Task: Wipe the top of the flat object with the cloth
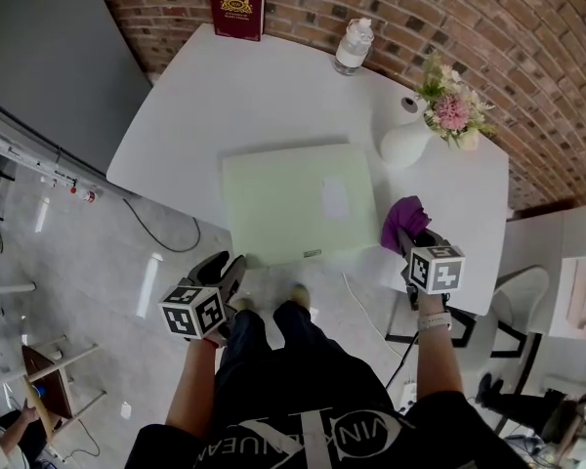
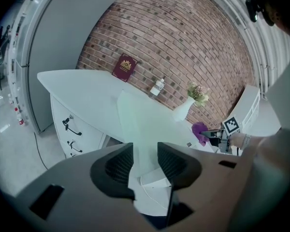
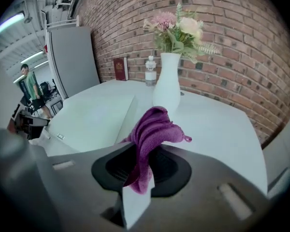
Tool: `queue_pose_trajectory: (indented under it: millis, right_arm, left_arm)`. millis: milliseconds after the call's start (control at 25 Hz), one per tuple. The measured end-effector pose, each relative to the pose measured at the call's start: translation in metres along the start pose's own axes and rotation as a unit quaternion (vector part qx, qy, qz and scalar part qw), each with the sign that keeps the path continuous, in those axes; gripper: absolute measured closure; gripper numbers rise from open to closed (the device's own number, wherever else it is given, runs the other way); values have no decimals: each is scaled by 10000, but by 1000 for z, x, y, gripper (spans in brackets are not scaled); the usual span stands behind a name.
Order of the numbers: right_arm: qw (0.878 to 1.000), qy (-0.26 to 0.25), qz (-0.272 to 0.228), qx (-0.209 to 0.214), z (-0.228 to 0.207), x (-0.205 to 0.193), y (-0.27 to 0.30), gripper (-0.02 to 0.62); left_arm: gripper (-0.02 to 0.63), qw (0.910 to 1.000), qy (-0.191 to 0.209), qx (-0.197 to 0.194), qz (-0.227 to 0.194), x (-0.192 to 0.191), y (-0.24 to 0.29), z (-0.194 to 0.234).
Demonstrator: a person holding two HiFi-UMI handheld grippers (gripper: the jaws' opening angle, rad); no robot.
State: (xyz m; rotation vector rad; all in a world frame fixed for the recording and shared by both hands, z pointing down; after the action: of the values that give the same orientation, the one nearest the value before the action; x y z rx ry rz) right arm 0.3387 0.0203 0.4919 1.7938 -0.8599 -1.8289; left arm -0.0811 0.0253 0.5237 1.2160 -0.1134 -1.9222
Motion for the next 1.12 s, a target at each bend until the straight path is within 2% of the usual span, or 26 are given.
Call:
queue_pose_trajectory:
  millis: [160, 280, 400, 480, 560, 640, 880, 1120]
  right_arm:
    - [9986, 223, -340, -325, -1, -5, -23, 515]
    - [9959, 684, -554, -214, 11, -15, -39, 515]
    - [9906, 1284, -454, -138, 28, -40, -41, 515]
    - [9825, 1810, -442, -79, 43, -52, -36, 515]
    - [9693, 2410, -478, -70, 58, -61, -29, 515]
    - [9595, 2765, -530, -131, 71, -65, -24, 515]
    - [9456, 3171, -678, -248, 105, -63, -13, 515]
    - [9570, 2842, -560, -125, 145, -61, -4, 515]
  left_arm:
    - [453, 9999, -20, -164, -48, 5, 2, -1]
    - [451, 9996, 155, -247, 1, 11, 7, -3]
    - [440, 9989, 304, -332, 135, 17, 16, -1]
    - [440, 9984, 292, -448, 172, 21, 22, -1]
    - [440, 9979, 373, -467, 238, 24, 27, 1]
    - [442, 9973, 472, -475, 304, 25, 29, 3]
    - [446, 9944, 615, -697, 510, 28, 31, 5]
    - [449, 9901, 694, -946, 766, 30, 33, 10]
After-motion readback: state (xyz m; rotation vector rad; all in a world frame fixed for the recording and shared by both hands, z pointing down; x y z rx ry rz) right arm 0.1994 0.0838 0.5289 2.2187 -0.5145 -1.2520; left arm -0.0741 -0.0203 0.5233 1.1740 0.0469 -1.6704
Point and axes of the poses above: the fingertips, and each gripper's own axes: y forward along the fingers, z to its left, x out of its top, the point moved 6 cm from there along -y, backward along the fingers, and after that the axes turned 7 degrees about -z, right-handed, at the moved point
